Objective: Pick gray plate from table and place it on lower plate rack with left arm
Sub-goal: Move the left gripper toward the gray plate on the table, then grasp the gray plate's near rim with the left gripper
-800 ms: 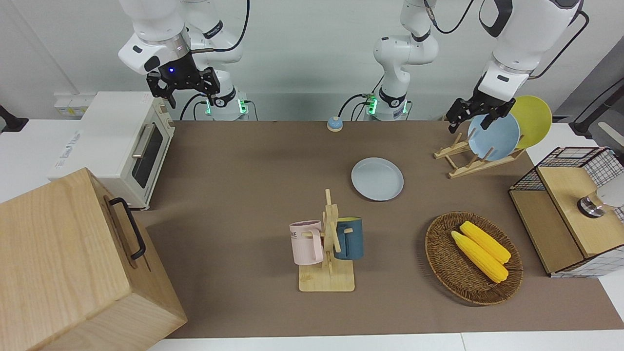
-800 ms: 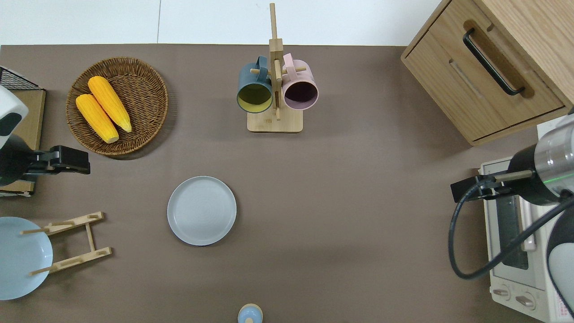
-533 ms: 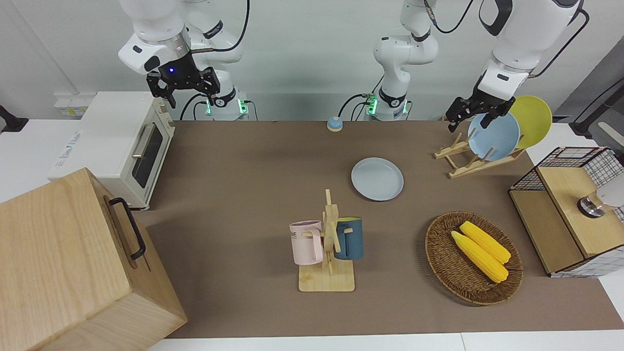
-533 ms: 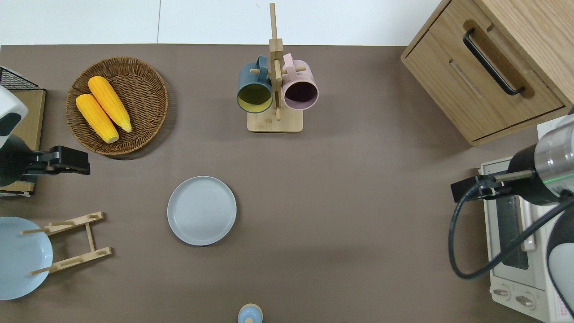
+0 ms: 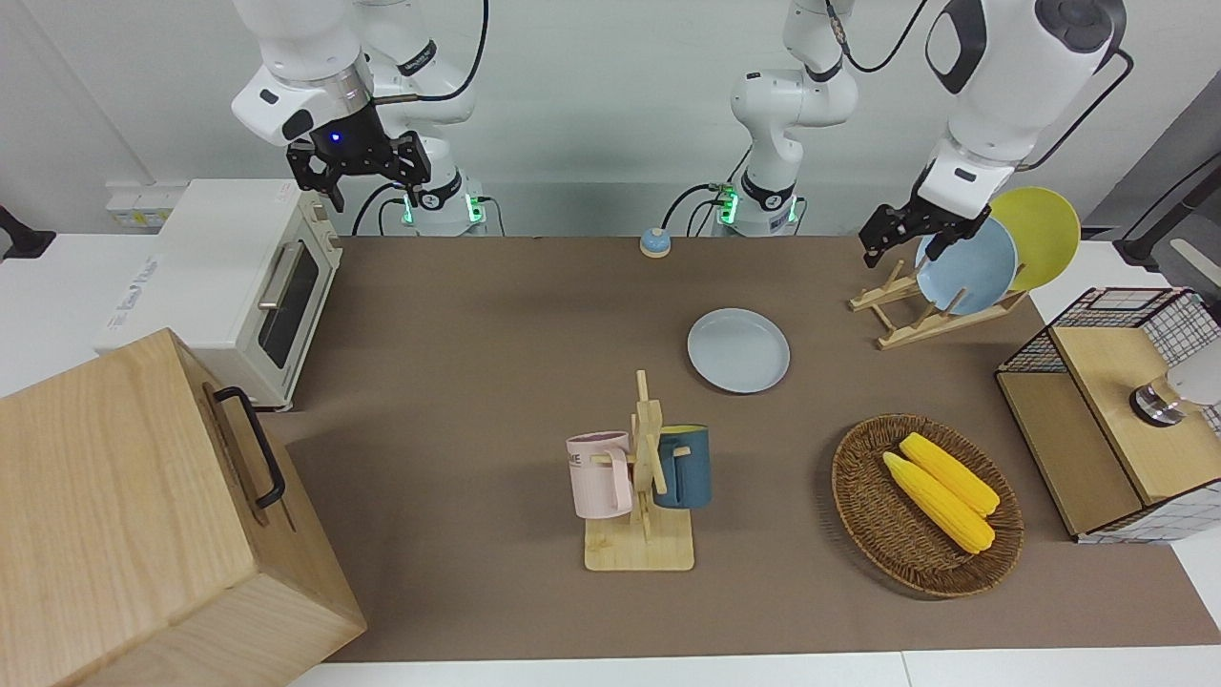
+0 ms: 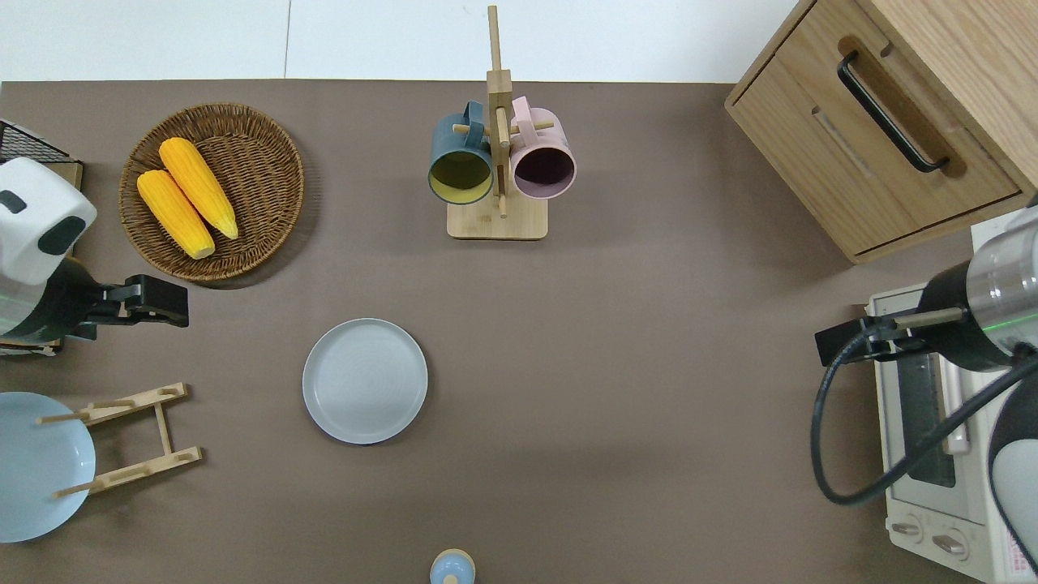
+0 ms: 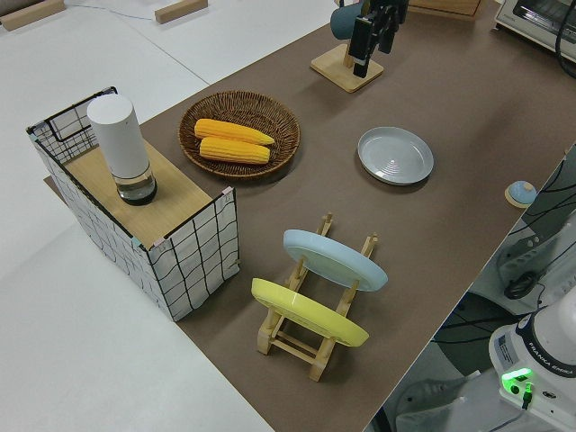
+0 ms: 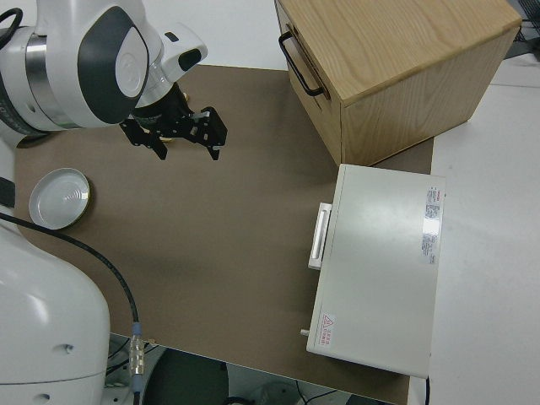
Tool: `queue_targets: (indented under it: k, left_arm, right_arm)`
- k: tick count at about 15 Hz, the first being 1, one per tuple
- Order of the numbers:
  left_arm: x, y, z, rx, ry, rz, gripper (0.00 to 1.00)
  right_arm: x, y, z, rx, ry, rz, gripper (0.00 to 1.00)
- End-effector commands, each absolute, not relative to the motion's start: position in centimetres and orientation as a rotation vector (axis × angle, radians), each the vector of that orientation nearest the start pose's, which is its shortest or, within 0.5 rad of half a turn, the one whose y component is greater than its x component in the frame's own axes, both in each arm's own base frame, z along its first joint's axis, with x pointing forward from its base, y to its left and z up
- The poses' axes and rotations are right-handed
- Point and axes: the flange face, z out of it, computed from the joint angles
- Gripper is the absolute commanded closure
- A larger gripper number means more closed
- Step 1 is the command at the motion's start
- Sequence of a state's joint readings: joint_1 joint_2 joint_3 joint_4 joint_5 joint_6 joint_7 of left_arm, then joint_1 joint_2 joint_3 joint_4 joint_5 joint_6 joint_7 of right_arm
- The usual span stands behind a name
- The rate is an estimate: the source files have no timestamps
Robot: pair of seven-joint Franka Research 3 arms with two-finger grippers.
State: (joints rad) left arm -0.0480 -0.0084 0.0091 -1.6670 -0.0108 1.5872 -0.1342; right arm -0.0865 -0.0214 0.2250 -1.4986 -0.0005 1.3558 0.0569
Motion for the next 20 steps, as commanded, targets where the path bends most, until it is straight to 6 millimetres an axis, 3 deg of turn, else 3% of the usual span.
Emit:
queue_targets:
  k: [1,5,13,20]
  left_arm:
    - [53.9,-3.6,55.2,-3.166,-0.15,0.066,0.01]
    - [53.1,-5.4,50.4,-3.164,-0.15,0.033,0.01]
    - [50.2,-5.3,40.6,-3.175,-0.213,0.106,0.01]
    - [49.7,-6.6,33.6,-3.203,-0.265,0.328,0.01]
  right_arm:
    - [51.7,7.0,65.6,-3.148,-0.121,0.198,0.011]
    - [51.7,7.0,65.6,-3.148,-0.121,0.198,0.011]
    - [51.7,7.0,65.6,-3.148,-0.121,0.198,0.011]
    - [51.7,7.0,65.6,-3.148,-0.121,0.198,0.013]
